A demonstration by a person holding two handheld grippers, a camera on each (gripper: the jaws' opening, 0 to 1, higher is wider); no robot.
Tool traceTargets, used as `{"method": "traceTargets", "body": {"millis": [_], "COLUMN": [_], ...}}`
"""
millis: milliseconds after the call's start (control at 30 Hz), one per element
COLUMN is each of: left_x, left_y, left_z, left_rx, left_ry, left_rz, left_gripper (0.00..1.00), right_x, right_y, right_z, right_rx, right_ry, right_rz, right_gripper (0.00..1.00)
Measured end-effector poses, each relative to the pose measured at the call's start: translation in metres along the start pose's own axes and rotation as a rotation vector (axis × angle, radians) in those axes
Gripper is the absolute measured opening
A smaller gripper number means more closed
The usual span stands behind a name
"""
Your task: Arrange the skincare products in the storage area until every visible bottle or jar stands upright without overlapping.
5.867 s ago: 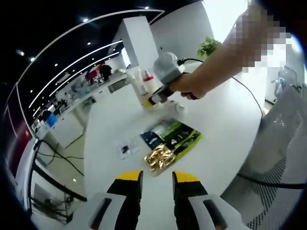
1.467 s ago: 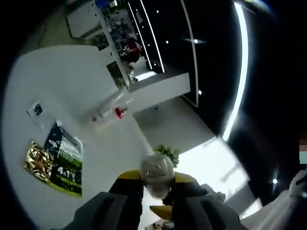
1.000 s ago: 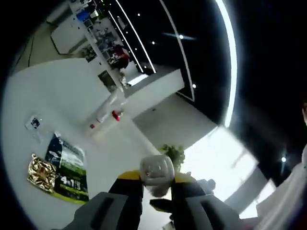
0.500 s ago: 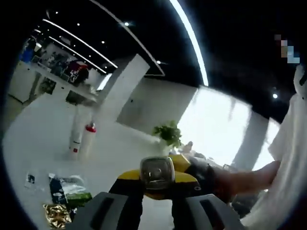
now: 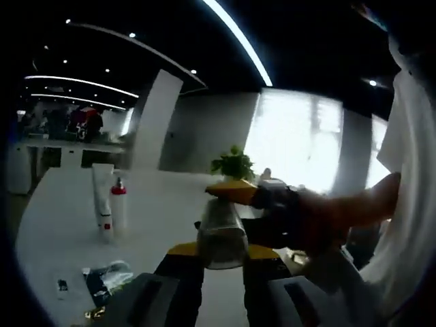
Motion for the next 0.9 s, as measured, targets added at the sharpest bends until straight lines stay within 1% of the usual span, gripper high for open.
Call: {"method": "traceTargets", "body": {"millis": [33,100,133,167,200,233,267,300,333,367,400,433,467,567,633,667,700,733,833,900], "left_x": [0.001,0.0,-0.001,-0.002,-0.003,-0.004,-0.004,-0.003,-0.001,0.0,0.001,0.003,0.005,0.008,0.008,0.01,0.012,0.012,0.009,0.005], "left_y": [0.001,0.002,0.004,0.004,0.005,0.005,0.003,0.003,0.002,0.001,0.0,-0.003,-0.005,-0.009,-0.009,-0.011,-0.011,-0.01,-0.006,-0.002], "left_z": [0.0,0.0,-0.001,-0.001,-0.002,-0.002,-0.002,-0.001,-0.001,0.0,0.001,-0.002,-0.003,-0.006,-0.007,-0.008,-0.009,-0.01,-0.011,-0.012], "left_rx": [-0.009,-0.014,-0.032,-0.039,-0.041,-0.044,-0.051,-0.05,-0.054,-0.062,-0.067,-0.067,-0.062,-0.065,-0.064,-0.064,-0.064,-0.086,-0.094,-0.101], "left_ry": [0.02,0.034,0.04,0.027,0.007,0.003,0.006,0.004,-0.006,-0.026,-0.051,-0.065,-0.059,-0.068,-0.058,-0.053,-0.048,-0.049,-0.02,0.013], "left_rz": [0.01,0.013,0.035,0.043,0.046,0.054,0.073,0.096,0.12,0.14,0.167,0.191,0.199,0.209,0.209,0.216,0.239,0.253,0.226,0.169], "left_gripper": [0.24,0.29,0.29,0.29,0.29,0.29,0.29,0.29,0.29,0.29,0.29,0.29,0.29,0.28,0.26,0.24,0.23,0.23,0.21,0.21], "right_x": [-0.002,-0.005,-0.007,-0.009,-0.009,-0.009,-0.009,-0.006,-0.005,-0.003,-0.003,-0.002,0.001,0.008,0.011,0.014,0.016,0.019,0.018,0.017], "right_y": [0.0,0.001,0.003,0.004,0.005,0.006,0.006,0.005,0.004,0.003,0.003,0.0,-0.001,-0.004,-0.005,-0.007,-0.007,-0.008,-0.008,-0.01], "right_z": [0.003,0.006,0.006,0.006,0.006,0.01,0.012,0.015,0.016,0.016,0.016,0.018,0.019,0.023,0.022,0.023,0.024,0.025,0.029,0.033], "right_rx": [0.021,0.07,0.106,0.14,0.151,0.166,0.171,0.195,0.212,0.224,0.229,0.239,0.244,0.268,0.29,0.295,0.298,0.308,0.299,0.275], "right_ry": [0.062,0.159,0.208,0.262,0.285,0.345,0.379,0.43,0.463,0.504,0.52,0.564,0.589,0.67,0.727,0.77,0.795,0.803,0.79,0.791], "right_rz": [0.01,0.027,0.048,0.063,0.068,0.099,0.116,0.136,0.148,0.174,0.177,0.186,0.211,0.244,0.278,0.297,0.303,0.307,0.302,0.29], "right_gripper": [0.23,0.23,0.23,0.23,0.23,0.23,0.23,0.23,0.23,0.23,0.23,0.23,0.23,0.23,0.23,0.23,0.23,0.23,0.23,0.24]}}
Point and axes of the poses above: the point that each gripper's makers call its tool centre point, and the gripper's own axes: y roughly backward along the fingers, z roughly to its left, x roughly out of its underside, the point moved 8 cm from there along y, roughly backward along the fingers, and after that the axes turned 4 degrees about x, right-handed, at the moved point
